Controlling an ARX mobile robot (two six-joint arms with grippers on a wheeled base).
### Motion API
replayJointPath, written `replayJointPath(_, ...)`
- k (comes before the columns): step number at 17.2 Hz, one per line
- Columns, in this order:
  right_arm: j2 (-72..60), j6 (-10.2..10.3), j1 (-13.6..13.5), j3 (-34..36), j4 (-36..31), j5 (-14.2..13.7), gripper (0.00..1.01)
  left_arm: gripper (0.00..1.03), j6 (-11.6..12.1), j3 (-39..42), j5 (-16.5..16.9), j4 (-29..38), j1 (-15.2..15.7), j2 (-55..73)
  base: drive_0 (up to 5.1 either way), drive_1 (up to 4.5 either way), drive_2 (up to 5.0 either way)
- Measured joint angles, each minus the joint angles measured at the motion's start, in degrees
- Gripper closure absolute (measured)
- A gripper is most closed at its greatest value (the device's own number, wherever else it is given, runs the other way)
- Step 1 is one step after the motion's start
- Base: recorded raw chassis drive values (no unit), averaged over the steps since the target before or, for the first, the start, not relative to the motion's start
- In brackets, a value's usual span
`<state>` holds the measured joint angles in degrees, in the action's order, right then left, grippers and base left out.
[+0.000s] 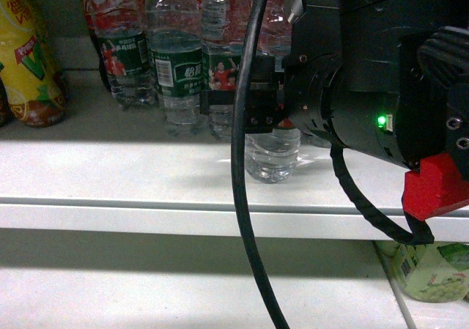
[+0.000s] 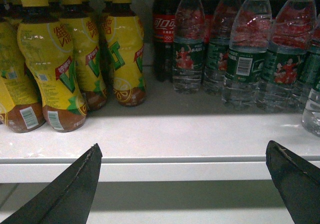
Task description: Move water from second to third shelf
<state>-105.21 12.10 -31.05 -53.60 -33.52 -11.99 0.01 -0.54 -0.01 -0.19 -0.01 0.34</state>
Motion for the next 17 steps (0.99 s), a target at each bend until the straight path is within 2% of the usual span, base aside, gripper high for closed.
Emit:
replayJointPath(9, 5.9, -0.2, 2.0, 9.4, -5.3, 0.3, 0.6, 0.05, 0.0, 0.0, 0.0, 0.0, 0.0, 0.0, 0.0, 0.0, 0.0)
replayJointPath(14, 6.1, -0.4, 2.2, 10.7, -7.2, 0.3, 0.6, 0.05, 0.0, 0.0, 0.0, 0.0, 0.0, 0.0, 0.0, 0.0, 0.0)
replayJointPath(17, 9.0, -1.6, 2.3, 14.3, -8.3, 0.2, 0.6, 0.05, 0.0, 0.0, 0.0, 0.0, 0.0, 0.0, 0.0, 0.0, 0.0)
